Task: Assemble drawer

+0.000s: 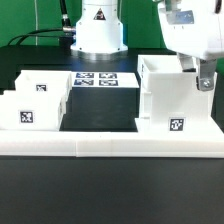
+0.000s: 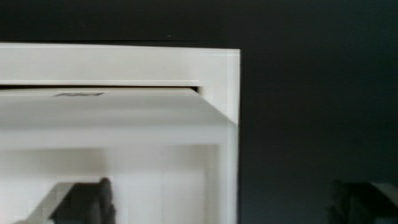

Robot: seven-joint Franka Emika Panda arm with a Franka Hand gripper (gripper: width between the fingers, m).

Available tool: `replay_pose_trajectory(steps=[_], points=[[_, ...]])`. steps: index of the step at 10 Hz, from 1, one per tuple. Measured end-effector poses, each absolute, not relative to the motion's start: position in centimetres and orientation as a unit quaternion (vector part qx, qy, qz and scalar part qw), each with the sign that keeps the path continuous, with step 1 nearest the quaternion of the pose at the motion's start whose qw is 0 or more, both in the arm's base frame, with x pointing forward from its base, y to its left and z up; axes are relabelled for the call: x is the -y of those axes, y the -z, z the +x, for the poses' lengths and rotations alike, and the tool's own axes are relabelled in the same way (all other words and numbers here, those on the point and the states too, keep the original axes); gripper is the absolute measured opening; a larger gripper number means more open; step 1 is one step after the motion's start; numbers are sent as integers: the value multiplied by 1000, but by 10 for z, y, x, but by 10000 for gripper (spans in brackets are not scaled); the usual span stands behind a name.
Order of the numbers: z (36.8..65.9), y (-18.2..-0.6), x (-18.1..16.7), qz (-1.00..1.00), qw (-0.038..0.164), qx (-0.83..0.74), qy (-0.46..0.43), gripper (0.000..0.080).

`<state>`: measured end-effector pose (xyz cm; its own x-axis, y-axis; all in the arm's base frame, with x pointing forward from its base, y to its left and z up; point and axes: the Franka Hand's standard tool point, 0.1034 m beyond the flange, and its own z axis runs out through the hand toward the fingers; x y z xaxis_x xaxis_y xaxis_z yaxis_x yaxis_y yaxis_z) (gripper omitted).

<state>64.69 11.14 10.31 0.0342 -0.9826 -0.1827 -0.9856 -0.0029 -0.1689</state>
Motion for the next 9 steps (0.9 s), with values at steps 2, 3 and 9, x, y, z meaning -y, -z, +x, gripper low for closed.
replay_pose_trajectory(steps=[2,3,9], points=[[645,-105,-109,-737,124,-665,-5,638],[636,-115,-101,-776,119,-619,-18,648],[622,-128,-88,-861,104,-496,-41,649]])
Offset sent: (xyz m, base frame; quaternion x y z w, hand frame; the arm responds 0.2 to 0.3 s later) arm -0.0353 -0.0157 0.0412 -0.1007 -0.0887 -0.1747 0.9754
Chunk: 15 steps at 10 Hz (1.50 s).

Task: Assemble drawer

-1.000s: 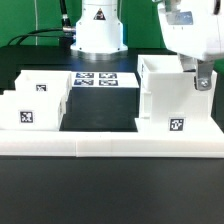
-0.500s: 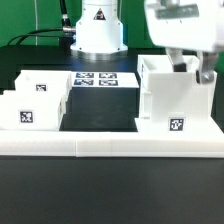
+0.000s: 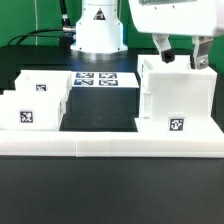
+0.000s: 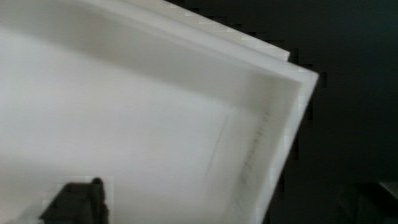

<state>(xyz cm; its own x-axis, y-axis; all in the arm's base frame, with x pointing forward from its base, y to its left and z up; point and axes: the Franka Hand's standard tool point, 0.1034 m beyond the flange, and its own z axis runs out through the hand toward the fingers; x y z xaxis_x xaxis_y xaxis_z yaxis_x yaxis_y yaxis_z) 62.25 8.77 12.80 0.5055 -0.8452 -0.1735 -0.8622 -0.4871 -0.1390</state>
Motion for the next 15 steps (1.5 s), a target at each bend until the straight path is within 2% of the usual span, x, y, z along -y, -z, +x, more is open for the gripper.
replay_pose_trajectory(steps=[2,3,6,9,11,15], points=[[615,-141,-74,-914,95,-389,-58,649],[618,-146,-74,-918,98,-382,-46,649],[610,-140,-58,-970,98,-219,-31,649],[584,-127,1,-996,86,-36,-12,649],[578,-115,33,-995,89,-29,-11,649],[575,-110,34,-996,84,-37,-13,649]])
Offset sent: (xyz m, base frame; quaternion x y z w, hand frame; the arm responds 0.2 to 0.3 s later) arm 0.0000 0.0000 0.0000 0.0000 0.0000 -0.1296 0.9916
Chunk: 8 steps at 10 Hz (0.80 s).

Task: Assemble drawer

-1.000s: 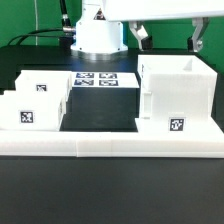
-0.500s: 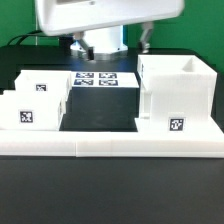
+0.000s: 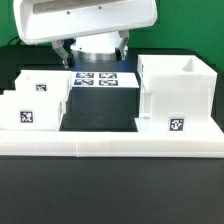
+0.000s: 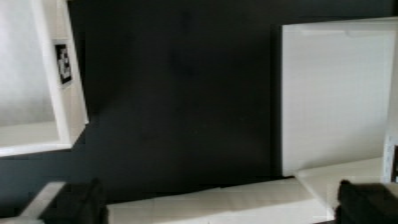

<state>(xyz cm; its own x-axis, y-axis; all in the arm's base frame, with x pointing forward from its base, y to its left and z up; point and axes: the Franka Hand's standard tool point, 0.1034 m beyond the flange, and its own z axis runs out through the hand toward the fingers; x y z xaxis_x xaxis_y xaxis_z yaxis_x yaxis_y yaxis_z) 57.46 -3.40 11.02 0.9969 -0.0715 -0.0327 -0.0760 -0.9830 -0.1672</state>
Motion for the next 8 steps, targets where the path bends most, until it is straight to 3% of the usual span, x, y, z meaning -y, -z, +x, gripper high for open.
replay_pose_trajectory(steps=[4,6,8], points=[[533,-62,62,-998,43,-35,2,649],[530,-47,75,-999,38,-7,-1,649],[529,-43,76,-999,38,-7,-2,649]])
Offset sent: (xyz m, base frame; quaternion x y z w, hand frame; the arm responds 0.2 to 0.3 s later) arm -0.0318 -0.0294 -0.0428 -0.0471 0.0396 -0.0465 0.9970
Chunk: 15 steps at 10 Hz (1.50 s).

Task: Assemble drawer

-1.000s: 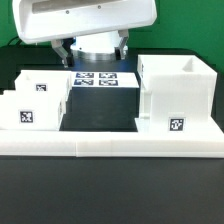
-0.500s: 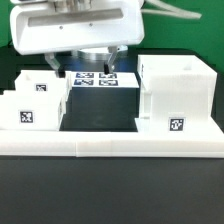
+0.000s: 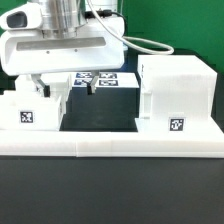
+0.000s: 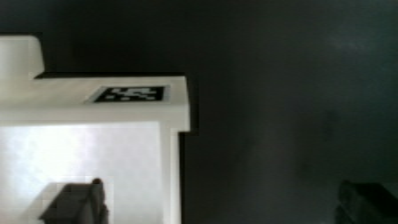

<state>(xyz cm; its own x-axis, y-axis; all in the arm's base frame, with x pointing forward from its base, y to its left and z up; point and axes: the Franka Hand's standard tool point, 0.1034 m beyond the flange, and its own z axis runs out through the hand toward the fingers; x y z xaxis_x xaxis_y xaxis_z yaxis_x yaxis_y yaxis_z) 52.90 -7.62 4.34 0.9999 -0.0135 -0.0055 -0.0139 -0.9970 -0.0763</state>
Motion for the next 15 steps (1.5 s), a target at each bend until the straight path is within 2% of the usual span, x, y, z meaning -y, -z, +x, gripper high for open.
replay_pose_trajectory(steps=[3,5,7,12,14,15], points=[[528,-41,77,-999,38,-7,-4,649],[524,-20,85,-1000,25,-10,-2,649],[521,-9,86,-1000,21,-10,-3,649],[519,-6,87,-1000,16,-11,2,637],[519,-6,87,-1000,16,-11,2,281],[519,-6,87,-1000,16,-11,2,281]])
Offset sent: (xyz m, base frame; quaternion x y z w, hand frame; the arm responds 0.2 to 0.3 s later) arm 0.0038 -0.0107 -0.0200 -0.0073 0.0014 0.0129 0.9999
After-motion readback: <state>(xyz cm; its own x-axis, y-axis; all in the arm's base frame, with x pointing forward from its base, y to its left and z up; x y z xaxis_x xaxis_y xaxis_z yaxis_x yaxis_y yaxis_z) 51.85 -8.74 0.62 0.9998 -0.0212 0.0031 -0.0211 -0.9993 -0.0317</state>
